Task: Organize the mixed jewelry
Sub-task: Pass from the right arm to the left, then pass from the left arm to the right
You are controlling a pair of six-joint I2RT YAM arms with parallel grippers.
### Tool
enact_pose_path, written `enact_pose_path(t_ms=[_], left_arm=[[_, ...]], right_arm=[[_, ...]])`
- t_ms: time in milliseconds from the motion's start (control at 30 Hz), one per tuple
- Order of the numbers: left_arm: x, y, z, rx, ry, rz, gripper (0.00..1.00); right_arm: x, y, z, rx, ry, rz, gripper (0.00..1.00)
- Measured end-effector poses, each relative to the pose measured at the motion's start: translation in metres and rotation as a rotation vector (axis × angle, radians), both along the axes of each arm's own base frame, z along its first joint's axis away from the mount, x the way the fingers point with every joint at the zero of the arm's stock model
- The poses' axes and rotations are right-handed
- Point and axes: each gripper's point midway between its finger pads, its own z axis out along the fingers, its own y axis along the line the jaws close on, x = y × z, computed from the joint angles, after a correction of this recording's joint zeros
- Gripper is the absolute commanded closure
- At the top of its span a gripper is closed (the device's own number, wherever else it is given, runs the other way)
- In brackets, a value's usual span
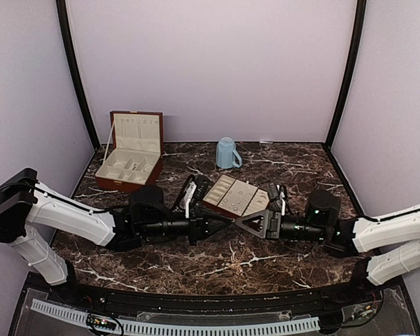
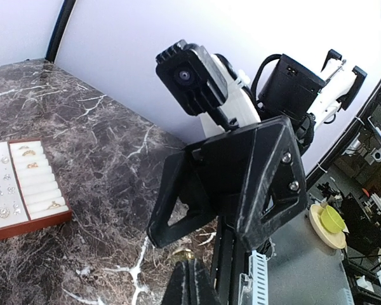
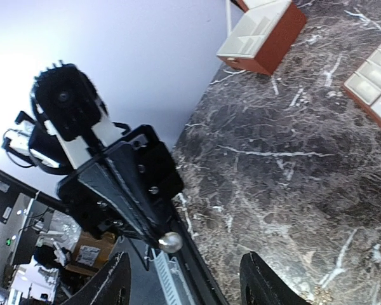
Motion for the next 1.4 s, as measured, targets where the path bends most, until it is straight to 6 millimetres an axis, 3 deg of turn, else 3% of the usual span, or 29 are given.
enact_pose_path(t_ms=[167,367,1400], left_arm=[[-0.009,0.003,0.011,-0.045,-0.025,-0.042,1.00],[-0.015,0.003,0.028,-0.104,-0.057,-0.075,1.00],[-0.020,0.002,0.032,-0.121,-0.064,-0.102,1.00]], right_arm=[[-0.007,0.005,0.019,0.078,-0.029,0.052,0.42],[-0.010,0.009,0.016,0.084,-0.016,0.080,0.51],[-0.016,0.014,0.036,0.179,-0.022,0.131,0.75]])
